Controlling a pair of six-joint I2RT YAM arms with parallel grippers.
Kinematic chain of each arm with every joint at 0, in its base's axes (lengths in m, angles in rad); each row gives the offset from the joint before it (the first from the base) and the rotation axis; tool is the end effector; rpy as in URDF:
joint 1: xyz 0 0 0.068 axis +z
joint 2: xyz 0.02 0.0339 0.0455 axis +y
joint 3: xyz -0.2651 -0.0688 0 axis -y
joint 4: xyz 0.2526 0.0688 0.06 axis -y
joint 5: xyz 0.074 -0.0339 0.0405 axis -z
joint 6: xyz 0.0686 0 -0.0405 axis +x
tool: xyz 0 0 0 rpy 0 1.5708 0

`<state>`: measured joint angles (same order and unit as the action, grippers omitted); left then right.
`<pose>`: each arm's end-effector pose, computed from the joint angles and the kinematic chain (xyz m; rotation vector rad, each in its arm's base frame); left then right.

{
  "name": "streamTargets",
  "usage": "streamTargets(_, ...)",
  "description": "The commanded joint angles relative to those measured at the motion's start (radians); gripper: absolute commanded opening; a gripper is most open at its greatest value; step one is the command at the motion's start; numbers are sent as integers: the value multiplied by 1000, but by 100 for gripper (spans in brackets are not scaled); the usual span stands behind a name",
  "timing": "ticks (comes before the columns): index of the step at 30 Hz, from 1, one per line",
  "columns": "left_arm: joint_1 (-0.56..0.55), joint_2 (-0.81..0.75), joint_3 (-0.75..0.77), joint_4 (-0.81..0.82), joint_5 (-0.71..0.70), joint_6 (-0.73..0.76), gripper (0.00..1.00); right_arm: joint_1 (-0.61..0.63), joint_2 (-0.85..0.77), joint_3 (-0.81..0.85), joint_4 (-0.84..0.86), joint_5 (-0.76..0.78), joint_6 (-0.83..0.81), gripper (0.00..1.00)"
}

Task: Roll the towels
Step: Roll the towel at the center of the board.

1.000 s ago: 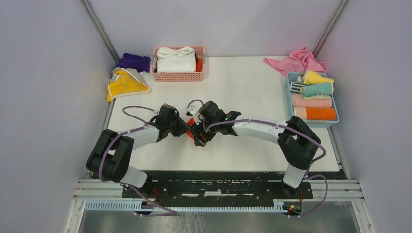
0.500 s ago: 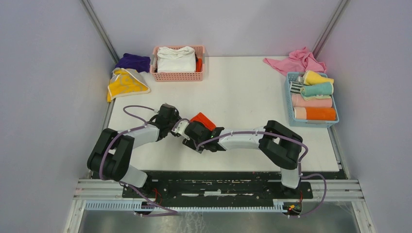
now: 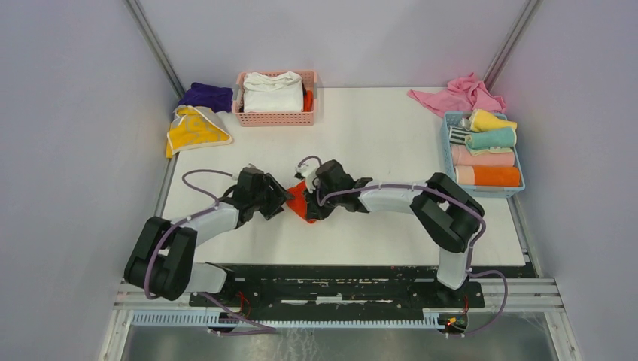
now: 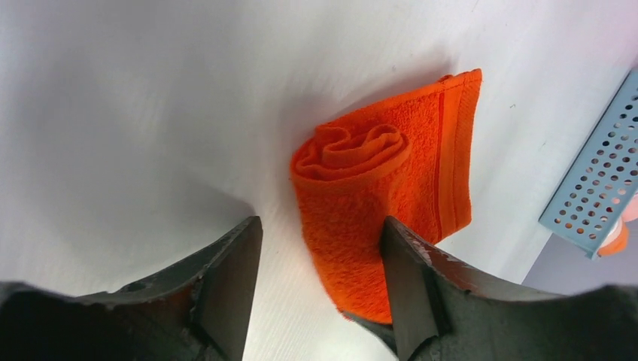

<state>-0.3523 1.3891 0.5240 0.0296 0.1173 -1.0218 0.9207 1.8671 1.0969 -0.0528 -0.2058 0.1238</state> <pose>0.2572 -0.1031 0.1155 -0.7821 2.4236 -0.7375 0.2409 0.3400 0.1307 -1.0629 2.2640 0.7128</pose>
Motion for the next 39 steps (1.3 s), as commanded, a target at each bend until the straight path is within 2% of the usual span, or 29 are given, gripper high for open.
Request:
streamTargets(1, 32, -111, -63, -32, 27, -12, 68, -101, 28, -94, 222, -435, 263, 0)
streamTargets(4, 54, -162, -85, -13, 76, -28, 70, -154, 81, -149, 443, -596, 456, 0)
streamTargets(7, 65, -213, -121, 18, 106, -58, 71, -190, 134, -205, 677, -666, 653, 1)
streamTargets(12, 68, -285, -175, 70, 115, -115, 73, -237, 221, -283, 922, -675, 916, 7)
streamTargets(16, 67, -263, -194, 144, 153, -157, 73, -253, 285, -347, 1040, -653, 1026, 8)
streamTargets(22, 65, -150, -194, 295, 217, -201, 73, -266, 297, -404, 922, -592, 1004, 9)
streamTargets(27, 54, -47, -160, 342, 229, -199, 71, -269, 288, -406, 779, -558, 955, 10)
streamTargets(33, 4, 70, -130, 376, 197, -198, 66, -269, 274, -386, 679, -540, 902, 14)
streamTargets(39, -33, 167, -136, 387, 138, -219, 57, -269, 200, -367, 535, -510, 798, 22)
